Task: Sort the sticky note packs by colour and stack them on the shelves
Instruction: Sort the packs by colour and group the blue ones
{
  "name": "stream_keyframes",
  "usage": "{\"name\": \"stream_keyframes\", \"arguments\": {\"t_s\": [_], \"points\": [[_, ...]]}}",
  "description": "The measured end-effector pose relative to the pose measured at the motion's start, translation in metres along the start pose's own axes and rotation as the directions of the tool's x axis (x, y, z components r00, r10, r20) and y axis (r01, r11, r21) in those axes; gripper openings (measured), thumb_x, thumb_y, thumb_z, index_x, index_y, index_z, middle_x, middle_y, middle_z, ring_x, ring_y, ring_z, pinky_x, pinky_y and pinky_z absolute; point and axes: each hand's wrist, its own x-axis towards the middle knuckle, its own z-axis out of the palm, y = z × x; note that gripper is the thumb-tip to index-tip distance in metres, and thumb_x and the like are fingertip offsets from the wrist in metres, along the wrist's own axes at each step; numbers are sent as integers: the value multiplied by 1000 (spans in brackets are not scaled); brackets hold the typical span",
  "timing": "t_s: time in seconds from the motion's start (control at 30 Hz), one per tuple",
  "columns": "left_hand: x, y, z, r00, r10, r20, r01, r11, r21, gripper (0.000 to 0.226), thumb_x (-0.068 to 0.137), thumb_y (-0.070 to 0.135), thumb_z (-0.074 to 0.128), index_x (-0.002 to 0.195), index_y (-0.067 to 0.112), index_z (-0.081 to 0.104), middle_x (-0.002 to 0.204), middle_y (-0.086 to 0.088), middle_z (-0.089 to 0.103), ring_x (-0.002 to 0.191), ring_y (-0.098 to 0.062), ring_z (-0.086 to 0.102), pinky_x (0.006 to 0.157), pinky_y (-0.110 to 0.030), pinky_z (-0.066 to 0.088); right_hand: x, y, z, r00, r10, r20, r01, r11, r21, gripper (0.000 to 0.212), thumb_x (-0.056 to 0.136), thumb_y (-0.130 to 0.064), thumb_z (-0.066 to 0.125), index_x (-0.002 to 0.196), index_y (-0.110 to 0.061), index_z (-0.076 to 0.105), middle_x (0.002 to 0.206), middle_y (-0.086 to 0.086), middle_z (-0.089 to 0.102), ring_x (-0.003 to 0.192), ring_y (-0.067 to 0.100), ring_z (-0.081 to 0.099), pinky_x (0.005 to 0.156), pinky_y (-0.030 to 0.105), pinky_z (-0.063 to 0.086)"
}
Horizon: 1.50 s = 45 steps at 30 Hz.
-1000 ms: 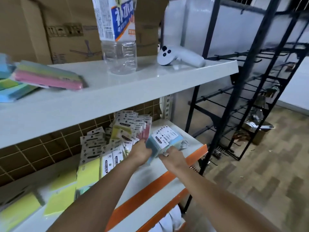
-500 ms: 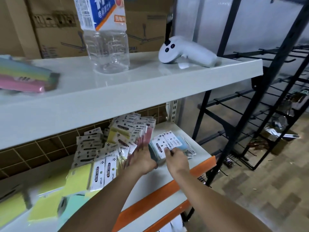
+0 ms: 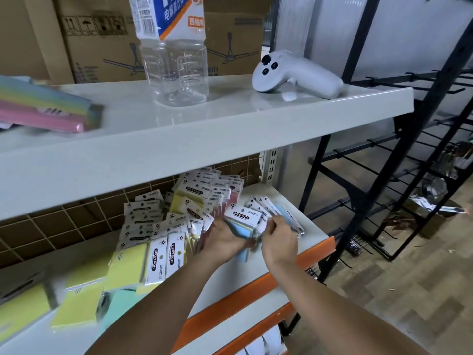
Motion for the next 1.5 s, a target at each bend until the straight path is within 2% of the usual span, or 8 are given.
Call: {"name": "stream_keyframes", "arguments": {"t_s": [0.2, 0.37, 0.6, 0.73, 1.0, 1.2, 1.37, 1.5], "points": [[-17, 6, -4, 998, -46, 29, 47, 998, -28, 114, 46, 49, 90, 132, 9, 26, 123, 0, 49, 121, -24, 48, 98, -33, 42, -5, -6, 1, 999, 40, -25, -36, 990, 134, 24, 103, -21, 32, 106, -6, 50, 80, 12, 58, 78, 31, 55, 68, 38, 44], [3, -15, 7, 999, 14, 45, -13, 1000, -10, 119, 18, 79, 80, 119, 25, 48, 113, 10, 65, 101, -12, 62, 88, -37, 54, -8, -9, 4, 992, 128, -4, -122, 957, 262, 22, 104, -24, 29, 102, -10, 46, 74, 6, 53, 73, 30, 59, 69, 42, 50], [-28, -3, -13, 987, 90, 134, -70, 987, -147, 99, 62, 53, 82, 134, 19, 24, 126, 6, 50, 111, -14, 48, 94, -31, 44, -6, -6, -2, 983, 184, 10, -176, 921, 349, 33, 106, -19, 28, 123, 0, 48, 100, 15, 58, 89, 22, 47, 72, 27, 32], [-38, -6, -23, 984, 88, 155, -54, 976, -211, 62, 78, 48, 72, 124, 24, 38, 110, 12, 57, 96, -4, 54, 88, -24, 42, -7, -10, 2, 980, 200, -16, -178, 903, 391, 30, 105, -17, 30, 117, 2, 50, 94, 13, 53, 84, 22, 46, 70, 27, 32], [-63, -18, -49, 990, -17, 142, 91, 840, -535, 29, 81, 14, 72, 108, 14, 62, 99, -6, 73, 91, -22, 70, 77, -34, 58, -35, -33, 12, 994, 95, 47, -106, 861, 497, 25, 104, -22, 36, 117, -4, 46, 84, 5, 51, 81, 24, 47, 68, 27, 30], [-103, -22, -81, 999, 34, -21, -40, 790, -612, 17, 85, 14, 69, 100, 17, 63, 87, 0, 72, 72, -12, 69, 56, -24, 54, -83, -62, 20, 987, -106, 117, 44, 898, 438, 49, 92, -36, 60, 134, -25, 37, 118, 7, 61, 105, 28, 60, 78, 28, 42], [-140, -39, -122, 997, 12, -76, -55, 802, -595, 23, 87, 30, 67, 106, 16, 65, 95, -5, 72, 76, -17, 71, 58, -32, 58, -120, -95, 34, 968, -188, 167, 98, 893, 440, 62, 89, -45, 61, 141, -28, 33, 134, 7, 55, 117, 30, 56, 88, 34, 47], [-173, -64, -159, 985, -74, -154, -48, 744, -666, 8, 91, 26, 63, 95, 21, 60, 90, -1, 69, 74, -17, 68, 66, -36, 60, -159, -124, 48, 944, -185, 275, 54, 904, 425, 59, 85, -52, 63, 127, -15, 47, 115, 2, 55, 102, 22, 56, 75, 27, 40]]}}
